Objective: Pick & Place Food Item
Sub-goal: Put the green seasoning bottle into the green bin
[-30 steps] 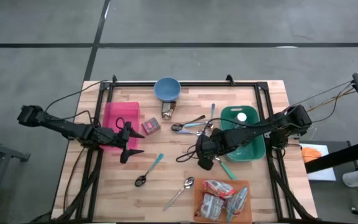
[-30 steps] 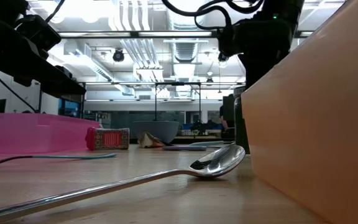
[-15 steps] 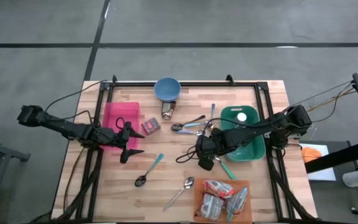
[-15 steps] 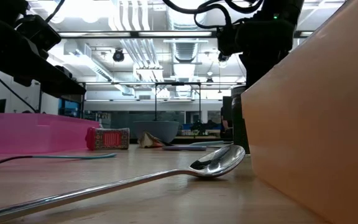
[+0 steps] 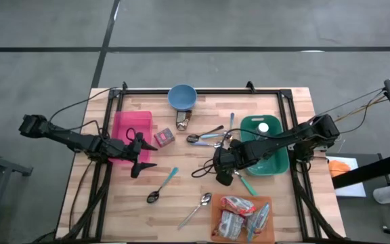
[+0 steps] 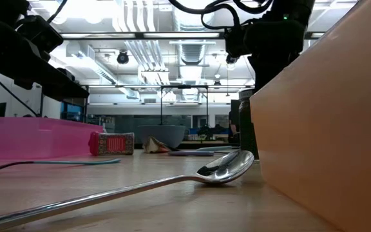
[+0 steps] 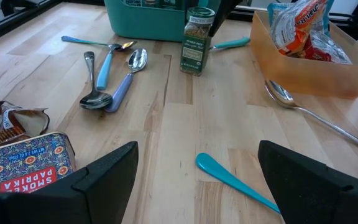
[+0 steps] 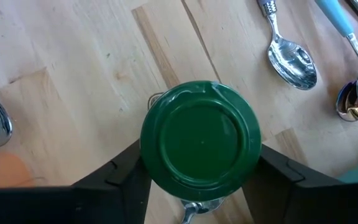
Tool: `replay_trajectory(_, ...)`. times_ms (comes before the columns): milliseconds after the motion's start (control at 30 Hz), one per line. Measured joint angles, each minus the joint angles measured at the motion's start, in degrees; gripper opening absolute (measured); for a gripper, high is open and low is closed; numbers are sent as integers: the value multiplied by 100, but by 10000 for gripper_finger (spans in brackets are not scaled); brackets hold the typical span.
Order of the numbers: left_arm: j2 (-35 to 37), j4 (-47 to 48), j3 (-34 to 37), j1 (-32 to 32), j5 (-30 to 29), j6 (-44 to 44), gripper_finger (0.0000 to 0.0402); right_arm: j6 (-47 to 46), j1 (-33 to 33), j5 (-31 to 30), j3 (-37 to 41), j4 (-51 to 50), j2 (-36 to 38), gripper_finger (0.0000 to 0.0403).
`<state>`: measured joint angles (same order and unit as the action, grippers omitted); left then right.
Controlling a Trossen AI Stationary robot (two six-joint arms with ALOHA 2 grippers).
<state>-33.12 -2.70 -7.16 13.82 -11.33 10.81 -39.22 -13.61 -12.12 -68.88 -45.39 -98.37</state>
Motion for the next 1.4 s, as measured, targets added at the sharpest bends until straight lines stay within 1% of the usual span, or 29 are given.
replay_trajectory(1200,0,1,0,0,0,0,336,2,0,9,-4,55,26,195)
replay_trajectory(1400,0,1,0,0,0,1,336,8,0,-85,-147,-109,39,195)
